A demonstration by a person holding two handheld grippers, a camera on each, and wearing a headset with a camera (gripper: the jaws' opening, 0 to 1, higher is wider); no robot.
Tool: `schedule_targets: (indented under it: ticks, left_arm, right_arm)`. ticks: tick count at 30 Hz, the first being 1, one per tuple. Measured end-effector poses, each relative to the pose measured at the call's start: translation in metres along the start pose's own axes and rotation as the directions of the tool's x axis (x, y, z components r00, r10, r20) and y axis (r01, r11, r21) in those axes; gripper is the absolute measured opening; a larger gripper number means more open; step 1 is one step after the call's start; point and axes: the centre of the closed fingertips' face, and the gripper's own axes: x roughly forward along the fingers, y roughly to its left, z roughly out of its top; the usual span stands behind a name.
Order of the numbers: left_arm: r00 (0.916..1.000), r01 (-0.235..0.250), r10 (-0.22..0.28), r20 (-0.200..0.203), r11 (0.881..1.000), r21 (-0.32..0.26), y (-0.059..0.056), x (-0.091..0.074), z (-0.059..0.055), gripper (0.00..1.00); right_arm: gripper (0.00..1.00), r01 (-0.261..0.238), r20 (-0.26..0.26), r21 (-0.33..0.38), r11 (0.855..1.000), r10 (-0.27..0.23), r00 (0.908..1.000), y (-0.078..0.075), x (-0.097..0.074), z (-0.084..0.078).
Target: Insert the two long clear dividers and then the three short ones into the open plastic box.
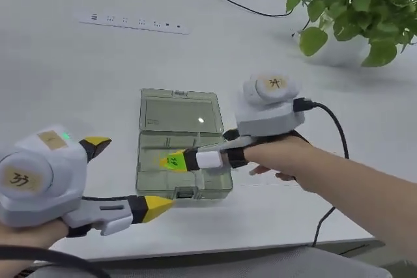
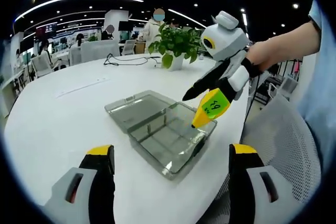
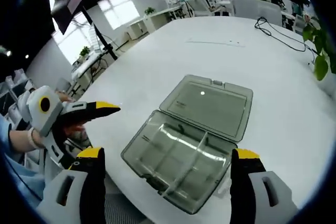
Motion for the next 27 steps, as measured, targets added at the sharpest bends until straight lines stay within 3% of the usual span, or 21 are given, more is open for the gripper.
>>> schedule_targets:
  ticks: [3,6,7,9,11,12,15,16,20,21,23,26,27]
  left_arm:
    - [0.9999,-0.012,0.012,-0.003,1.000,-0.022,0.003,-0.001,-0.002,0.92]
    - [0.9996,-0.026,0.026,-0.006,0.999,-0.036,0.007,-0.003,-0.004,0.92]
    - [0.9995,-0.033,0.032,-0.004,0.998,-0.044,0.009,-0.004,-0.005,0.92]
    - [0.9992,-0.040,0.039,-0.003,0.997,-0.064,0.012,-0.006,-0.006,0.92]
    - [0.9985,-0.055,0.055,-0.005,0.996,-0.075,0.017,-0.008,-0.007,0.91]
    - [0.9980,-0.064,0.063,-0.008,0.994,-0.084,0.020,-0.009,-0.008,0.91]
    - [0.9967,-0.081,0.080,-0.015,0.992,-0.095,0.026,-0.012,-0.010,0.91]
    - [0.9958,-0.091,0.090,-0.020,0.991,-0.097,0.029,-0.013,-0.011,0.91]
    - [0.9927,-0.118,0.115,-0.034,0.987,-0.108,0.040,-0.017,-0.014,0.91]
    - [0.9912,-0.129,0.124,-0.047,0.986,-0.108,0.043,-0.018,-0.016,0.91]
    - [0.9892,-0.141,0.136,-0.054,0.984,-0.109,0.049,-0.020,-0.017,0.90]
    - [0.9852,-0.161,0.152,-0.079,0.980,-0.115,0.058,-0.021,-0.022,0.90]
    - [0.9832,-0.168,0.158,-0.091,0.979,-0.115,0.062,-0.022,-0.024,0.90]
  right_arm:
    - [1.00,-0.009,0.011,0.032,0.999,0.009,0.9999,-0.005,-0.004,-0.004]
    - [1.00,0.010,0.028,-0.039,0.999,-0.009,0.9996,-0.011,-0.011,-0.007]
    - [1.00,0.000,0.056,-0.053,0.999,0.003,0.9984,-0.011,-0.012,-0.005]
    - [1.00,-0.009,0.053,-0.023,1.000,0.010,0.9985,-0.011,-0.018,-0.010]
    - [1.00,-0.022,0.127,-0.030,0.999,0.026,0.9916,-0.013,-0.025,-0.004]
    - [1.00,-0.010,0.107,-0.024,1.000,0.013,0.9941,-0.016,-0.031,-0.011]
    - [1.00,-0.012,0.133,-0.047,0.999,0.018,0.9910,-0.023,-0.041,-0.017]
    - [1.00,-0.018,0.161,-0.072,0.997,0.030,0.9866,-0.025,-0.045,-0.016]
    - [1.00,-0.015,0.186,-0.101,0.995,0.033,0.9819,-0.030,-0.056,-0.022]
    - [1.00,-0.030,0.232,-0.130,0.991,0.060,0.9710,-0.026,-0.061,-0.018]
    - [1.00,-0.025,0.232,-0.126,0.992,0.054,0.9713,-0.028,-0.067,-0.024]
    - [1.00,-0.035,0.257,-0.143,0.989,0.072,0.9639,-0.029,-0.074,-0.028]
    - [1.00,-0.024,0.235,-0.149,0.989,0.059,0.9702,-0.032,-0.075,-0.034]
